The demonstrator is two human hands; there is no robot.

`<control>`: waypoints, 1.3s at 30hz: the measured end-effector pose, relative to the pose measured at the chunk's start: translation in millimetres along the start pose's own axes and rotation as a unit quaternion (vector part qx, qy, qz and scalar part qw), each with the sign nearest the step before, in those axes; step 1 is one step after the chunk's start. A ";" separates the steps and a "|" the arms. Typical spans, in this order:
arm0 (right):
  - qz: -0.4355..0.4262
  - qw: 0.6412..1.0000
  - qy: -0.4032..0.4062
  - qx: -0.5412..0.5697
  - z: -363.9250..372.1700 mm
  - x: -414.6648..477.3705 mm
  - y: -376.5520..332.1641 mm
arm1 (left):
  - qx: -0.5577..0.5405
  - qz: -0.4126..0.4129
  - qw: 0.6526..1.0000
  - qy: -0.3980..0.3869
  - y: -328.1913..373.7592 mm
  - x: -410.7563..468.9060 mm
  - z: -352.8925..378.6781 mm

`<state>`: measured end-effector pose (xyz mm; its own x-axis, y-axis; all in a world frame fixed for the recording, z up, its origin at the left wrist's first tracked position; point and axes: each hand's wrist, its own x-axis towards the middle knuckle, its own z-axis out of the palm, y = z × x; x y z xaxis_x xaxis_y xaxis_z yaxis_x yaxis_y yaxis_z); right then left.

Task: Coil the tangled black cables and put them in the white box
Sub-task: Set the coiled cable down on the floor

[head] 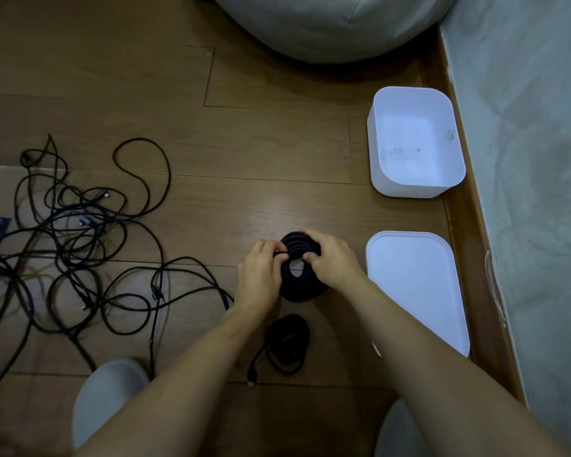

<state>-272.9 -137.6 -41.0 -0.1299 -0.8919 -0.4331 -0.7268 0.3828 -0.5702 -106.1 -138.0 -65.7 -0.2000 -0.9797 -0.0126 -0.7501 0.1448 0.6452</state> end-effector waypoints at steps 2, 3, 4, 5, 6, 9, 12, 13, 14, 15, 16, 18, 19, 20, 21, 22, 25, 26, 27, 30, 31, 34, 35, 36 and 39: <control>0.014 1.000 -0.003 0.021 0.1 0.1 3.7 | -0.023 -0.011 1.000 -0.007 -1.7 0.7 3.4; 0.017 1.000 -0.003 0.023 0.9 -0.1 4.4 | -0.031 -0.012 0.999 -0.010 -2.4 1.6 5.5; 0.016 1.000 -0.002 0.018 1.5 -0.6 4.1 | -0.036 -0.012 0.999 -0.009 -2.7 2.6 8.0; 0.012 1.000 0.002 0.008 2.4 -1.6 3.2 | -0.037 -0.014 0.999 -0.007 -2.3 3.3 10.0; 0.007 1.000 0.009 0.000 3.5 -3.0 2.7 | -0.033 -0.014 0.999 -0.006 -1.2 3.8 11.8; -0.001 0.999 0.039 -0.023 7.0 -8.6 4.7 | 0.026 0.032 0.999 -0.007 -1.2 2.0 13.3; 0.011 0.997 0.054 -0.051 8.6 -10.5 4.0 | 0.078 0.079 0.994 -0.013 -6.4 2.0 7.0; 0.013 0.997 0.055 -0.058 9.1 -11.0 2.7 | 0.089 0.086 0.992 -0.015 -6.1 2.4 4.5; 0.010 0.996 0.056 -0.066 9.4 -11.3 1.6 | 0.096 0.086 0.992 -0.015 -4.4 2.4 2.5; 0.006 0.996 0.059 -0.072 9.8 -11.3 1.1 | 0.096 0.080 0.992 -0.014 -1.3 2.1 0.6; 0.003 0.995 0.061 -0.073 10.1 -11.3 1.1 | 0.091 0.065 0.994 -0.013 2.9 0.9 -0.8; 0.003 0.996 0.063 -0.063 10.1 -11.4 1.9 | 0.069 0.020 0.997 -0.017 9.9 -1.8 -3.2; 0.004 0.996 0.062 -0.056 10.1 -11.3 2.5 | 0.055 -0.003 0.998 -0.019 11.5 -2.1 -4.5; 0.004 0.997 0.060 -0.049 9.6 -10.8 3.2 | 0.040 -0.025 0.999 -0.020 12.3 -0.5 -6.1; 0.004 0.997 0.057 -0.043 9.2 -10.4 4.0 | 0.022 -0.044 0.998 -0.024 11.3 2.2 -7.9; 0.003 0.998 0.055 -0.038 8.2 -9.5 5.1 | 0.005 -0.059 0.998 -0.031 10.1 6.3 -9.6; -0.002 0.998 0.056 -0.037 1.8 -3.7 9.2 | -0.059 -0.094 0.992 -0.057 6.8 16.7 -11.3; -0.006 0.998 0.057 -0.038 0.9 -2.6 10.8 | -0.084 -0.110 0.989 -0.057 5.2 17.1 -9.9; -0.009 0.998 0.057 -0.037 1.1 -2.5 12.7 | -0.108 -0.132 0.984 -0.053 3.4 16.7 -7.2; -0.007 0.998 0.061 -0.022 5.6 -3.3 18.2 | -0.140 -0.183 0.972 -0.052 -1.1 16.2 4.1; -0.003 0.998 0.061 -0.024 6.3 -2.3 18.6 | -0.144 -0.189 0.970 -0.054 0.0 17.2 5.3; 0.004 0.996 0.053 -0.065 5.0 1.3 16.7 | -0.153 -0.188 0.969 -0.057 8.4 20.9 7.3; 0.002 0.995 0.046 -0.088 4.3 0.3 15.8 | -0.147 -0.176 0.972 -0.055 11.1 19.4 7.6; -0.002 0.993 0.039 -0.108 3.6 -2.6 15.5 | -0.140 -0.159 0.976 -0.051 12.4 16.9 8.8; -0.025 0.991 0.026 -0.129 3.2 -15.0 18.0 | -0.122 -0.113 0.986 -0.030 11.5 11.9 7.9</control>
<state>-281.8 -116.5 -47.0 -0.1187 -0.9223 -0.3677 -0.8804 0.2690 -0.3905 -122.1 -146.9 -64.5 -0.0875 -0.9721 -0.2179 -0.6082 -0.1211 0.7845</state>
